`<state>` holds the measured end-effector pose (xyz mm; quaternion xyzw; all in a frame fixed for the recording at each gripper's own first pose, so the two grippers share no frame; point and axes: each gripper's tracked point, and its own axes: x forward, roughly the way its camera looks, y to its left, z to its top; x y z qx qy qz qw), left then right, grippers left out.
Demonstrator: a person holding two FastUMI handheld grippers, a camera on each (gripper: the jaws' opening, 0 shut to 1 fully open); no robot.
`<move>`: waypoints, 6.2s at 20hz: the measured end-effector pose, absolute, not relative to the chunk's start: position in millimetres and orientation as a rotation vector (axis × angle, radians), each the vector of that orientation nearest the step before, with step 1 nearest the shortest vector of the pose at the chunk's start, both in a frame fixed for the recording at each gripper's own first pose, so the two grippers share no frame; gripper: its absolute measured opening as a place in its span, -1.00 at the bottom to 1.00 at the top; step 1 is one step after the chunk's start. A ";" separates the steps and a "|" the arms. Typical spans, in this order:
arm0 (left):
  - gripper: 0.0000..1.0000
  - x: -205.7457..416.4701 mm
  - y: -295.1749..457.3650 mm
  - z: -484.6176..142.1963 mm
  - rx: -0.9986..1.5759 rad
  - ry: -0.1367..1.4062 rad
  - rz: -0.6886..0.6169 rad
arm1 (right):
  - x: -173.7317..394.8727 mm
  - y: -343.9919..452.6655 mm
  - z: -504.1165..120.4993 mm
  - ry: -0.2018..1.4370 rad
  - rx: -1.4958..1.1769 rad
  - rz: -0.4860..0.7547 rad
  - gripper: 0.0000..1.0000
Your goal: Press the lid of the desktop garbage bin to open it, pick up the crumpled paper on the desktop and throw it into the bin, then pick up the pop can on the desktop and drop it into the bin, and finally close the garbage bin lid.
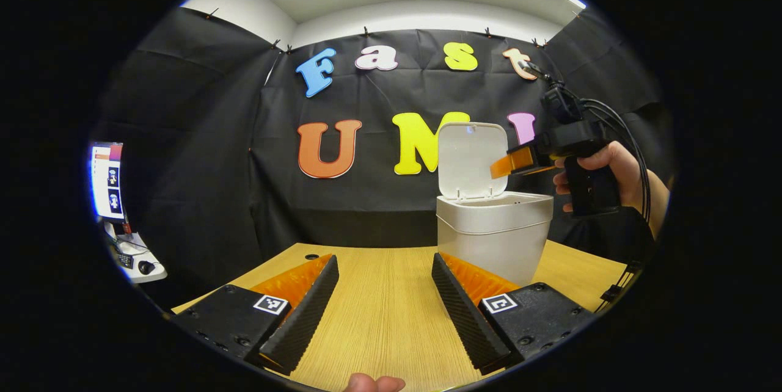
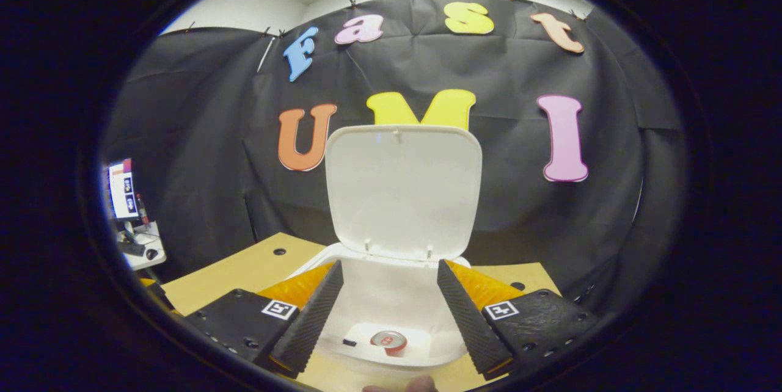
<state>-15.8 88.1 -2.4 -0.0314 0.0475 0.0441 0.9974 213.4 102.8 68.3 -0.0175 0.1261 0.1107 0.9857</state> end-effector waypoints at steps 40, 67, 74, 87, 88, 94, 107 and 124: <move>0.98 19.9 116.8 28.4 -0.125 0.069 0.148 | 349.2 145.1 216.4 0.024 -0.007 0.136 0.89; 0.98 6.7 76.1 16.9 -0.064 0.066 0.111 | 247.0 137.4 126.8 0.331 0.045 0.269 0.91; 0.97 9.0 55.3 5.4 -0.081 0.072 0.078 | 213.3 119.5 86.2 0.325 0.018 0.249 0.94; 0.98 8.4 47.3 -13.3 -0.076 0.084 0.079 | 186.8 111.9 25.3 0.307 -0.014 0.208 0.94; 0.98 8.7 46.3 -16.5 -0.082 0.089 0.074 | 186.8 111.6 23.3 0.302 -0.006 0.207 0.94; 0.98 10.0 49.1 -22.8 -0.100 0.100 0.072 | 183.8 111.5 14.7 0.265 0.013 0.220 1.00; 0.98 6.7 45.8 -17.0 -0.089 0.084 0.064 | 182.8 111.5 19.2 0.131 0.020 0.196 0.93; 0.97 23.0 8.7 10.6 -0.056 0.018 0.045 | 76.6 3.8 11.3 -0.061 0.024 0.060 0.91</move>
